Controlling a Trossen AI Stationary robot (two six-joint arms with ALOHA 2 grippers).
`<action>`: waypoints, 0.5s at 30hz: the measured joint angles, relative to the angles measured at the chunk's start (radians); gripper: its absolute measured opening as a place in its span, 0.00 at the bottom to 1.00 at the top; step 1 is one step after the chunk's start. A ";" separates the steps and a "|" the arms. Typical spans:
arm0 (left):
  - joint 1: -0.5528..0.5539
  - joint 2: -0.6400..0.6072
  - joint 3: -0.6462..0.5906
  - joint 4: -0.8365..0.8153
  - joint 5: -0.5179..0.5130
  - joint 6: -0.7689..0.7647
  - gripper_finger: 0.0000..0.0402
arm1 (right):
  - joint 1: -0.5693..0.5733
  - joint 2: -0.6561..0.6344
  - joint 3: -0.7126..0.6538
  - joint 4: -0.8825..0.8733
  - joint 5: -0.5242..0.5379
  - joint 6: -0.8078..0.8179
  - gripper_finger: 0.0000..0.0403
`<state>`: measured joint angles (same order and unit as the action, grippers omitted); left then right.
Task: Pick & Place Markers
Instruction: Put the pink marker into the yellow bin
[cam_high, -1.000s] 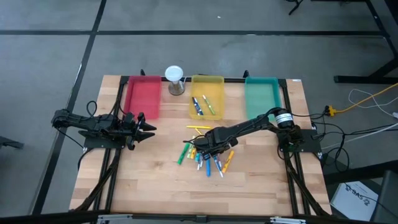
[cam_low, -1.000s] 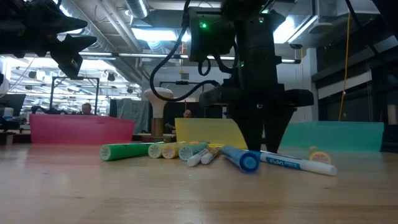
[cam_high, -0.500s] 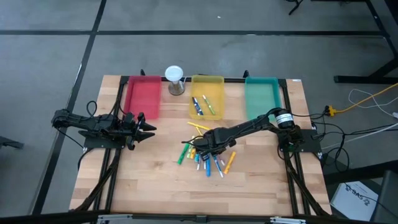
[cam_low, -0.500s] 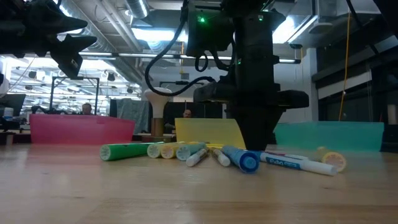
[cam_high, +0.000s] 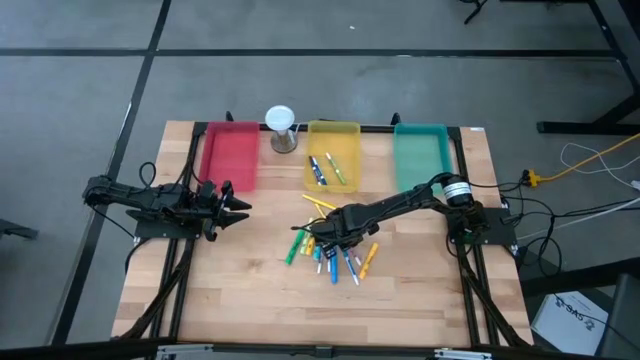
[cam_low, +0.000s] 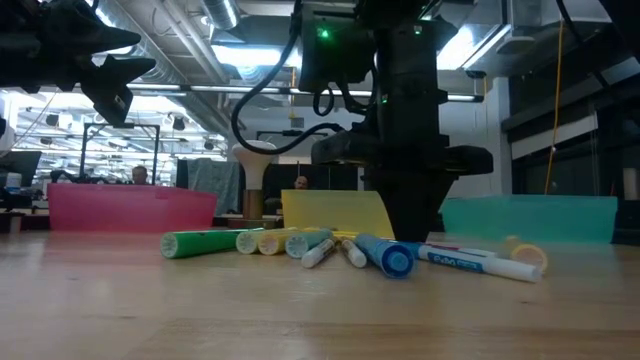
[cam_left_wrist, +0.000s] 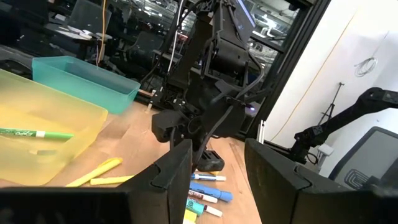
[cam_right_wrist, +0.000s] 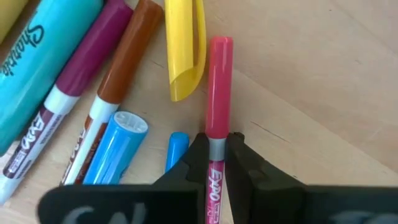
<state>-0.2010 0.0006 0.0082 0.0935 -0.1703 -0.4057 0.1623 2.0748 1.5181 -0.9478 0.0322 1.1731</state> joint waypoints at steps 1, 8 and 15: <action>0.000 0.000 0.000 0.000 0.000 0.000 0.36 | 0.000 -0.004 0.000 -0.003 0.000 0.000 0.07; 0.000 0.000 0.000 0.000 0.000 0.000 0.36 | 0.000 -0.050 0.004 -0.023 0.000 0.000 0.07; 0.000 0.001 0.000 0.000 0.000 0.000 0.36 | -0.006 -0.105 0.004 -0.031 0.022 -0.003 0.07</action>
<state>-0.2009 0.0013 0.0080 0.0937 -0.1701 -0.4057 0.1559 1.9694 1.5223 -0.9786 0.0542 1.1702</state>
